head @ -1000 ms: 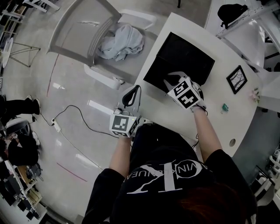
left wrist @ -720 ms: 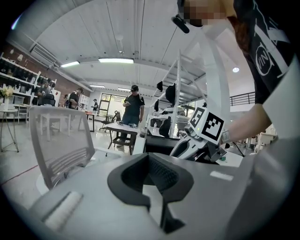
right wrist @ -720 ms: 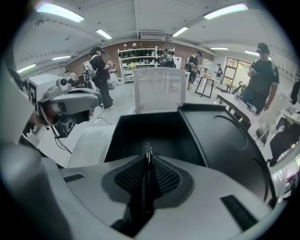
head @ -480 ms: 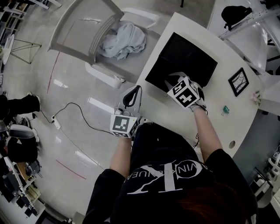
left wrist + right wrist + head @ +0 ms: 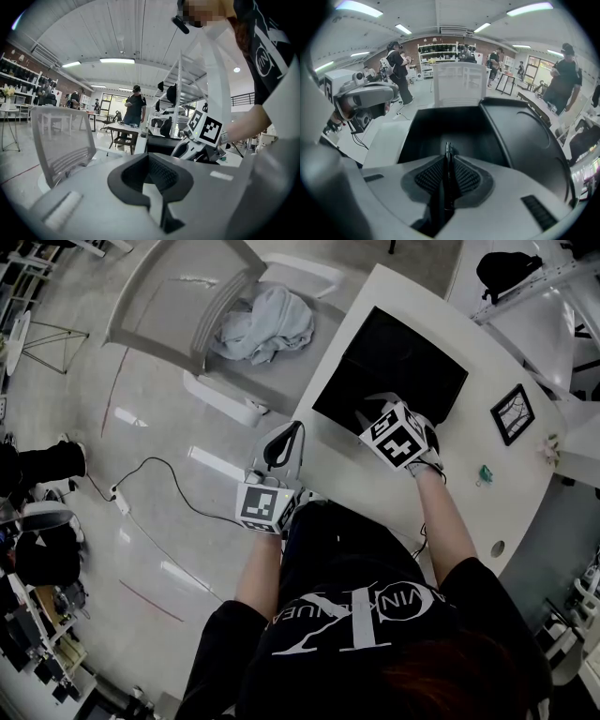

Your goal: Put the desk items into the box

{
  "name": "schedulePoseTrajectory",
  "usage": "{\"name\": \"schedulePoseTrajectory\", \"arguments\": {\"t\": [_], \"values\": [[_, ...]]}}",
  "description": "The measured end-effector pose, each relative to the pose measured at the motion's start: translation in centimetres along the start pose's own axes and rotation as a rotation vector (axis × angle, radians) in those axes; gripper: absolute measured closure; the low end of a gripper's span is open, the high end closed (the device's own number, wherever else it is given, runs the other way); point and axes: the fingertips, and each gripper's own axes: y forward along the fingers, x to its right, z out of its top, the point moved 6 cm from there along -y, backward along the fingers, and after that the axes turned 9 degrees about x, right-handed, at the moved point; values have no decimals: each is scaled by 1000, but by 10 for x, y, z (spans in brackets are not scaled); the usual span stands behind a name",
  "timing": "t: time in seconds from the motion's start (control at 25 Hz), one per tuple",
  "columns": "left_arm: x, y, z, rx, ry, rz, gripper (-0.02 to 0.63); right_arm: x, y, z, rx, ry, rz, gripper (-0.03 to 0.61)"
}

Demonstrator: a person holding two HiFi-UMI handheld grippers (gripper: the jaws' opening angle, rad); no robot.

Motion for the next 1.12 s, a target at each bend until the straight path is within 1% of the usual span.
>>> {"name": "schedulePoseTrajectory", "arguments": {"t": [0.2,0.48,0.64,0.76,0.92,1.04,1.12], "values": [[0,-3,-1,0,6,-6,604,-1,-3,2,9,-6,-18,511],[6,-4,1,8,1,-21,604,-4,-16,5,43,11,-39,511],[10,-5,3,13,2,-29,604,-6,-18,2,34,7,-39,511],[13,-7,5,21,5,-38,604,-7,-26,2,41,-2,-61,511],[14,-14,4,30,18,-48,604,-13,-38,2,85,50,-80,515],[16,-16,6,34,17,-56,604,-15,-48,0,105,53,-106,531],[19,-16,7,40,24,-67,604,-18,-54,-3,121,75,-121,538]]}}
